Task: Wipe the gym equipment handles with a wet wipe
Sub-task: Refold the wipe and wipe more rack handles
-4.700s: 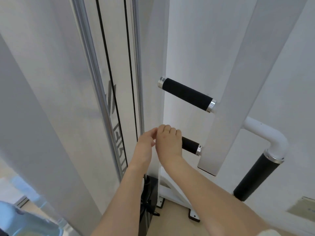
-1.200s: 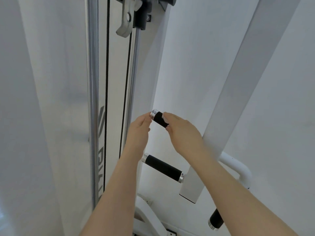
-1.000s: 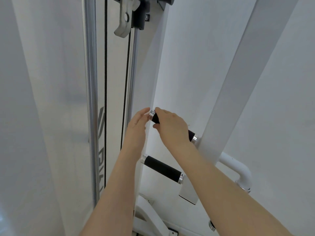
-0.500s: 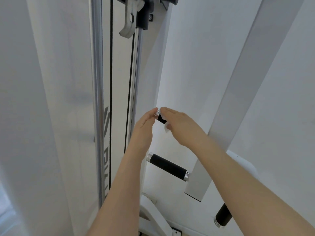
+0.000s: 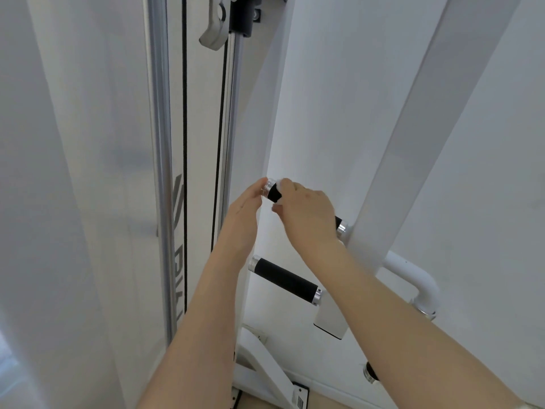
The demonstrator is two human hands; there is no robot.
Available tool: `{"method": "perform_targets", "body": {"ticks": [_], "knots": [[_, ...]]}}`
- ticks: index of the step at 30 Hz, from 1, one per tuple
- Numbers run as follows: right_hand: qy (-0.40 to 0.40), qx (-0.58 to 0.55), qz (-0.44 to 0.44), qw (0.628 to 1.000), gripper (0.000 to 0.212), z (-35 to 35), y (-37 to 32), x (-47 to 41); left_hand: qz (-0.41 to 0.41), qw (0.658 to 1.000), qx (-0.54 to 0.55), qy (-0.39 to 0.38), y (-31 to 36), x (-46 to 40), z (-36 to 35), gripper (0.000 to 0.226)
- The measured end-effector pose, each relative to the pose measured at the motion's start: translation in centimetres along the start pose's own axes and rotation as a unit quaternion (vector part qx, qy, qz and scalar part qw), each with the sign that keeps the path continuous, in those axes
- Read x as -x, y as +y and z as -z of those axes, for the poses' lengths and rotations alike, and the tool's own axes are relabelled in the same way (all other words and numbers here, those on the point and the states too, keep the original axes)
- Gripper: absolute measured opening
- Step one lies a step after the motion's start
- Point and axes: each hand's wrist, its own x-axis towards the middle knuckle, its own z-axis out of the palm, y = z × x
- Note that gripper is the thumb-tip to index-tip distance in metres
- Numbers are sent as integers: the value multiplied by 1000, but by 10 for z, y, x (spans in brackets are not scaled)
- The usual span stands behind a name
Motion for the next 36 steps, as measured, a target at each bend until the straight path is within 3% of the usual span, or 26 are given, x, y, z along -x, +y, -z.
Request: {"method": "perform_targets", "body": {"ticks": [4, 9, 12, 17, 20, 23, 27, 29, 31, 32, 33, 35, 36], "knots": [[81, 37, -45, 995, 25, -7, 13, 22, -2, 1000, -20, 0, -2, 2, -3, 42], [20, -38, 24, 999, 38, 0, -12, -3, -5, 998, -58, -20, -6, -1, -3, 46], [20, 3, -5, 1000, 40, 1, 6, 13, 15, 999, -47, -6, -8, -2, -4, 48], [97, 58, -71, 991, 30, -17, 17, 36, 28, 999, -37, -5, -10, -4, -9, 42], [29, -6, -20, 999, 41, -10, 2, 9, 27, 997, -61, -24, -8, -5, -7, 44], [28, -8, -20, 999, 49, -11, 9, 17, 30, 998, -56, -15, -5, -6, -5, 45], [123, 64, -14, 990, 53, -18, 21, 63, 39, 998, -48, -4, -3, -3, -5, 42], [157, 11, 41, 987, 48, -20, 15, 78, 41, 998, -45, -13, -2, -1, -7, 39], [138, -190, 12, 972, 38, -18, -4, 88, 43, 998, -47, -19, 1, -1, -6, 34], [81, -326, -73, 939, 34, -13, -14, 89, 44, 998, -51, -18, 2, -1, -5, 31], [11, -498, -204, 843, 30, -13, -22, 85, 44, 997, -54, -14, 3, -2, -3, 31], [-28, -734, -386, 558, 24, -14, -28, 73, 41, 997, -65, -12, 4, -2, -1, 35], [-28, -759, -396, 516, 40, -15, -30, 67, 41, 996, -75, -14, 3, -1, -1, 38]]}}
